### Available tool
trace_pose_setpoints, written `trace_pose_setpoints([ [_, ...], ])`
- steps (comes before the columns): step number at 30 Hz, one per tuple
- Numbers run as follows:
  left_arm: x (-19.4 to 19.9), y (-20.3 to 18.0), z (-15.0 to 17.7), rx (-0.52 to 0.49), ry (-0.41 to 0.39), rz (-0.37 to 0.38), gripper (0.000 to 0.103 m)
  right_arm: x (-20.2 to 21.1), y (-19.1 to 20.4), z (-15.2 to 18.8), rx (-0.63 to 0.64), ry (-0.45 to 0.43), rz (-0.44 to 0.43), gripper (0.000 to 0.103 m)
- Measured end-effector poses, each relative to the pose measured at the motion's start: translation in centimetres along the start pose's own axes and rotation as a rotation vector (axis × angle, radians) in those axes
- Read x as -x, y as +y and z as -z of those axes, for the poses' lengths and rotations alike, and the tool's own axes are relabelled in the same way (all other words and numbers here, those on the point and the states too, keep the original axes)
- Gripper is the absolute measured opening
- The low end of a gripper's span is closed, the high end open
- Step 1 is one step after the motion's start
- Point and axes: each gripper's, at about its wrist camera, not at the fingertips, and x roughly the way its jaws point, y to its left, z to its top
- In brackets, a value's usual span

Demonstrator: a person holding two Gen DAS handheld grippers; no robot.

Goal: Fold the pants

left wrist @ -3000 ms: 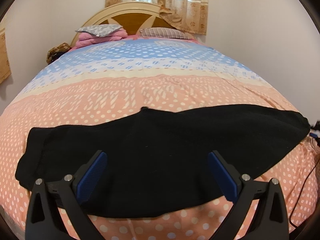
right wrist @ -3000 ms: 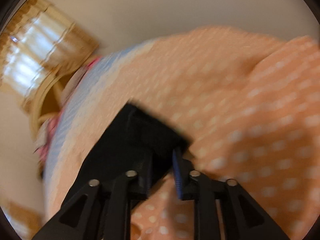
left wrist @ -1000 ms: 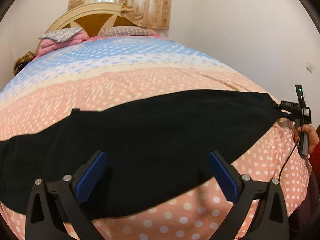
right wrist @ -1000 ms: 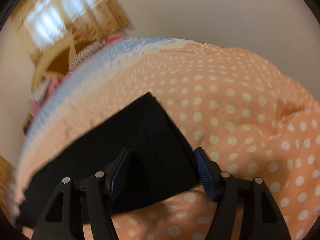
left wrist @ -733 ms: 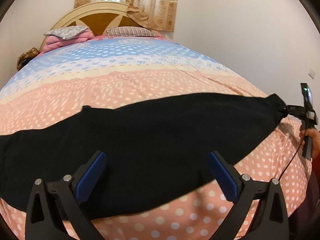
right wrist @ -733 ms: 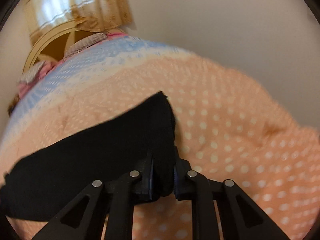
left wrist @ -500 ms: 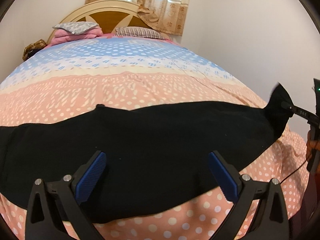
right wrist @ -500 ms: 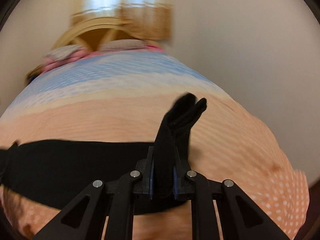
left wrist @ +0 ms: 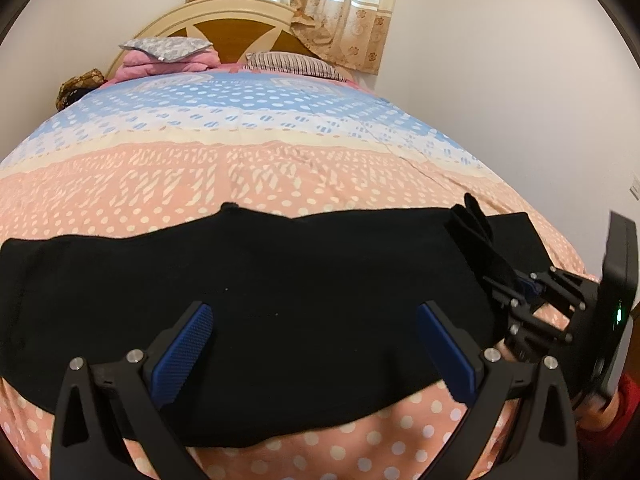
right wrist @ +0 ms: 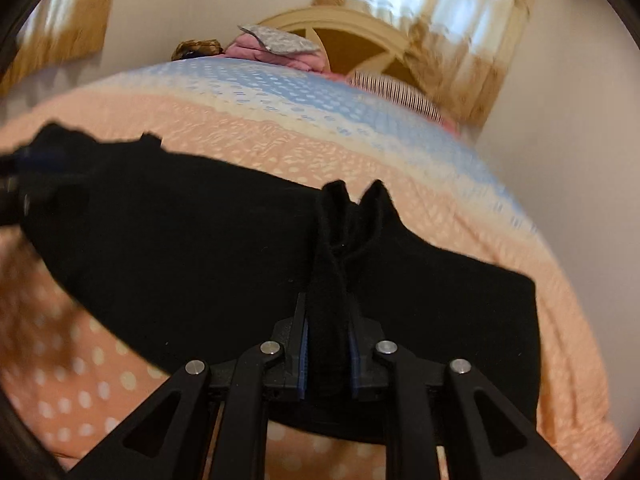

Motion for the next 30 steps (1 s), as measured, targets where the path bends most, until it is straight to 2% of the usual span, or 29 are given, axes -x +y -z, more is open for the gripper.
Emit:
trace_pose_setpoints([
  [5, -0.6, 0.1, 0.2, 0.015, 0.023, 0.007, 0.103, 1.0, 1.2, 0.7, 0.051, -0.057, -0.011, 0.021],
  [9, -0.3, -0.2, 0.3, 0.002, 0.023, 0.005, 0.103, 1.3, 2.6, 0.9, 0.143, -0.067, 0.063, 0.023],
  [10, -0.3, -0.3, 0.3, -0.005, 0.02, -0.001, 0.103, 1.8, 2.3, 0.8, 0.128, -0.068, 0.024, 0.025],
  [11, -0.2, -0.3, 0.2, -0.011, 0.017, -0.008, 0.103, 2.4, 1.7, 0.6, 0.083, -0.073, -0.071, 0.032],
  [12, -0.2, -0.2, 0.2, -0.012, 0.016, -0.011, 0.103, 3.1, 1.0, 0.3, 0.012, -0.075, -0.206, 0.035],
  [13, -0.2, -0.2, 0.2, -0.012, 0.016, -0.013, 0.103, 3.8, -0.9, 0.0, -0.113, -0.072, -0.394, 0.038],
  [15, -0.4, -0.3, 0.2, -0.011, 0.022, -0.011, 0.103, 4.0, -3.5, -0.4, -0.261, -0.081, -0.536, 0.038],
  [16, -0.4, -0.5, 0.3, -0.013, 0.026, -0.009, 0.103, 4.1, -5.2, -0.6, -0.327, -0.101, -0.554, 0.038],
  [17, -0.5, -0.6, 0.3, -0.018, 0.029, -0.006, 0.103, 4.0, -6.7, -0.7, -0.373, -0.116, -0.535, 0.038],
  [19, -0.5, -1.3, 0.4, -0.037, 0.03, 0.001, 0.103, 2.8, -10.0, -0.8, -0.458, -0.1, -0.442, 0.037],
  [20, -0.5, -1.7, 0.3, -0.048, 0.028, 0.007, 0.103, 1.8, -11.4, -0.6, -0.501, -0.08, -0.406, 0.026],
  [21, -0.4, -2.0, 0.2, -0.057, 0.026, 0.012, 0.103, 1.2, -12.0, -0.4, -0.519, -0.066, -0.395, 0.02],
  [23, -0.5, -3.1, -0.1, -0.083, 0.022, 0.024, 0.103, -0.6, -11.8, 0.0, -0.523, -0.012, -0.364, 0.018],
  [25, -0.7, -4.2, -0.6, -0.115, 0.014, 0.025, 0.103, -2.2, -9.4, 0.4, -0.499, 0.037, -0.423, 0.018],
  [28, -0.9, -5.8, -1.4, -0.154, 0.001, 0.027, 0.103, -2.0, -7.3, -0.2, -0.452, -0.002, -0.47, 0.021],
  [30, -0.9, -7.1, -2.3, -0.186, -0.018, 0.034, 0.103, -2.3, -7.9, -0.4, -0.46, 0.0, -0.501, 0.021],
])
